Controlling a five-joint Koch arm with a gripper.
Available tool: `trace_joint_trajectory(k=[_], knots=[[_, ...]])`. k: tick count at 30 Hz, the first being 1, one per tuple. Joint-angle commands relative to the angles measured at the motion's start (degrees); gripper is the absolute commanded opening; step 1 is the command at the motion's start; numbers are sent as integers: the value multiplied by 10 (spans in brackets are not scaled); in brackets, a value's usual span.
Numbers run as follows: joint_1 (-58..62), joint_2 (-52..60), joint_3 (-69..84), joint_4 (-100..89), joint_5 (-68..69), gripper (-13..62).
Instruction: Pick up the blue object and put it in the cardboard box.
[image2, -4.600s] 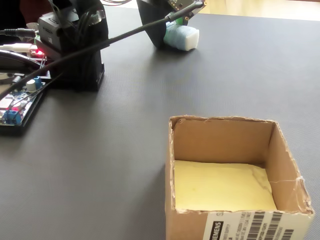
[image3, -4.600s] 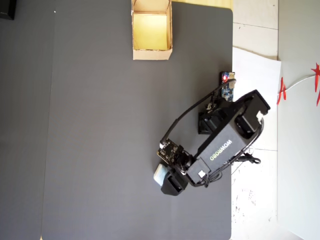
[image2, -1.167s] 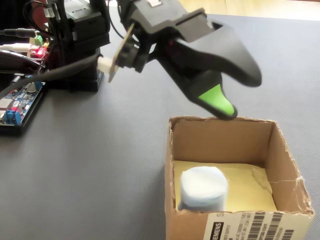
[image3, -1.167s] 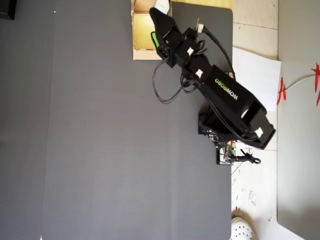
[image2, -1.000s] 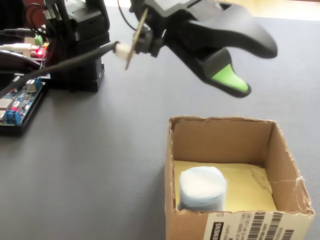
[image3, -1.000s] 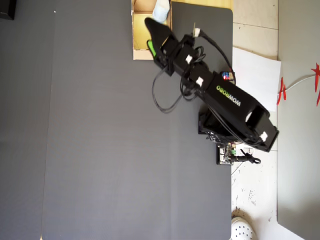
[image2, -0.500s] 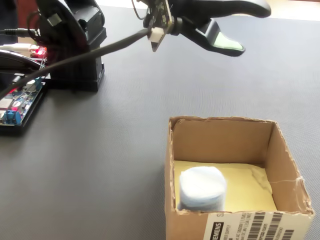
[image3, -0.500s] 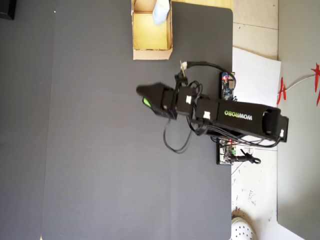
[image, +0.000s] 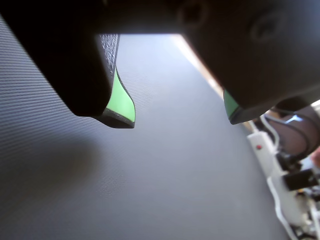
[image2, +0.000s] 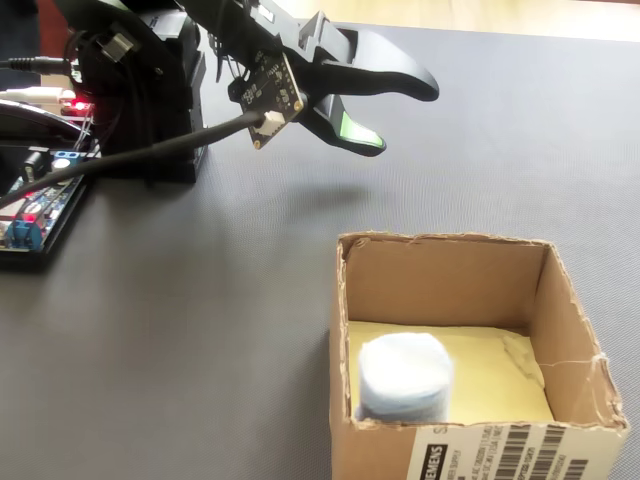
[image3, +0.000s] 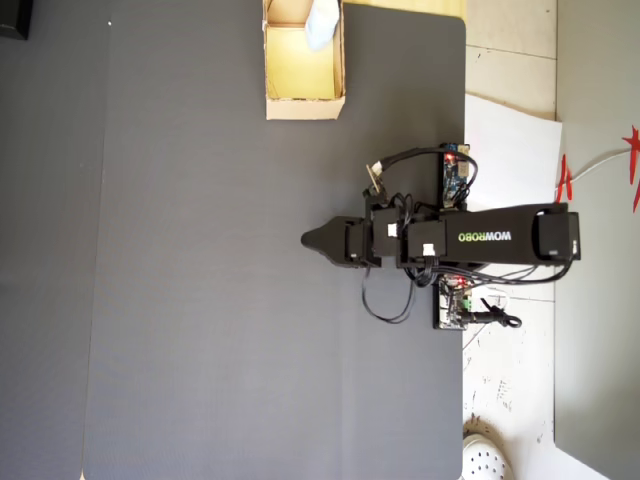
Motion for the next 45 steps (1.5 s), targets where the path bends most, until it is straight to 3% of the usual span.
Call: trace_joint_trajectory(k=[1,8,19,45], knots=[[0,52,-10,-39,5,351],[0,52,87,-39,5,349],[5,50,88,49,5,345],[8,50,88,50,0,346]])
